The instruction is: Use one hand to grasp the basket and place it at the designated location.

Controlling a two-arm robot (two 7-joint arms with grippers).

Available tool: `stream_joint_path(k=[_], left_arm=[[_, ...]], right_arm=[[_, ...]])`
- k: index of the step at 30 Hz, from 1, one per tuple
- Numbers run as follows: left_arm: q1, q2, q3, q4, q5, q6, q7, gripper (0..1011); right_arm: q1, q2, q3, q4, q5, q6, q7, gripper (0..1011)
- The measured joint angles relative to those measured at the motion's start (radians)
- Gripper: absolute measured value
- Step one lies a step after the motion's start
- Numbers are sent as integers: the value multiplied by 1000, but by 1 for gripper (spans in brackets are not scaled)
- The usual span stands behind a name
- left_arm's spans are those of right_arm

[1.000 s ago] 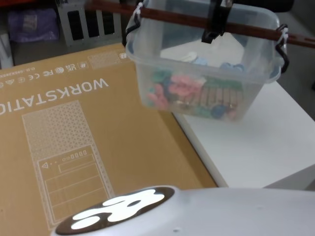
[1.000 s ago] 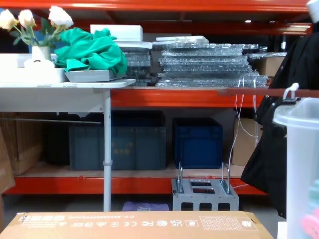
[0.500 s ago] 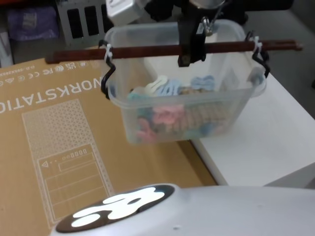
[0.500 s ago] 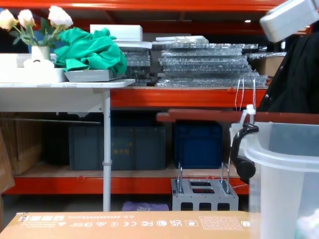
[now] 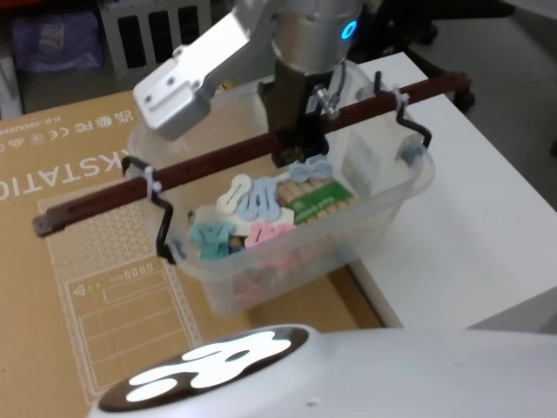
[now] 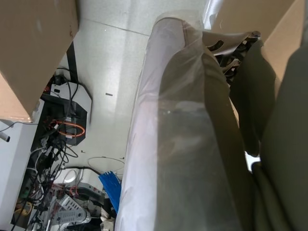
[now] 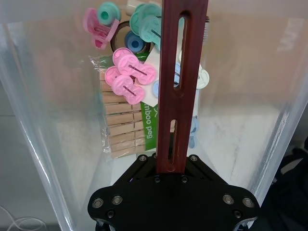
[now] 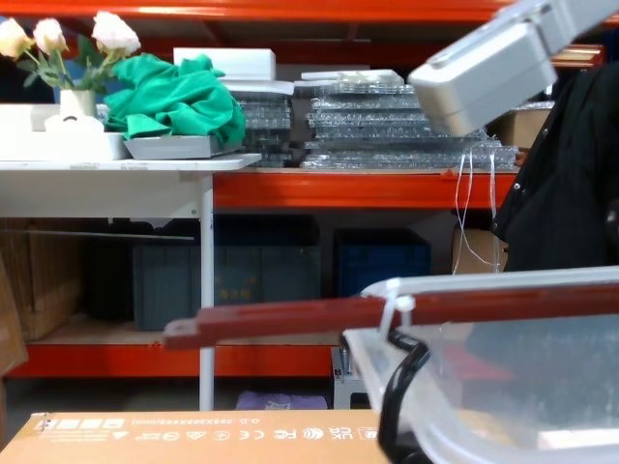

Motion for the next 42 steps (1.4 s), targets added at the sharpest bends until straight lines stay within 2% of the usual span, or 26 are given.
stream_joint_path(k=[5, 8, 19, 26, 37, 42], left_arm=[[0, 0, 0, 1, 0, 0, 0, 0], [0, 0, 0, 0, 0, 0, 0, 0], [0, 0, 0, 0, 0, 0, 0, 0], [0, 0, 0, 1, 0, 0, 0, 0], [0, 0, 0, 1, 0, 0, 0, 0], [0, 0, 0, 1, 0, 0, 0, 0]], right_arm=[[-6, -24, -13, -6, -8, -5, -25, 0], [-19, -41, -13, -7, -17, 30, -54, 0], [-46, -68, -17, -4, -33, 124, -132, 0], [-77, -86, -44, -16, -97, 191, -185, 0], [-98, -102, -82, -15, -168, 243, -233, 0], [-109, -125, -115, 9, -200, 256, -249, 0]])
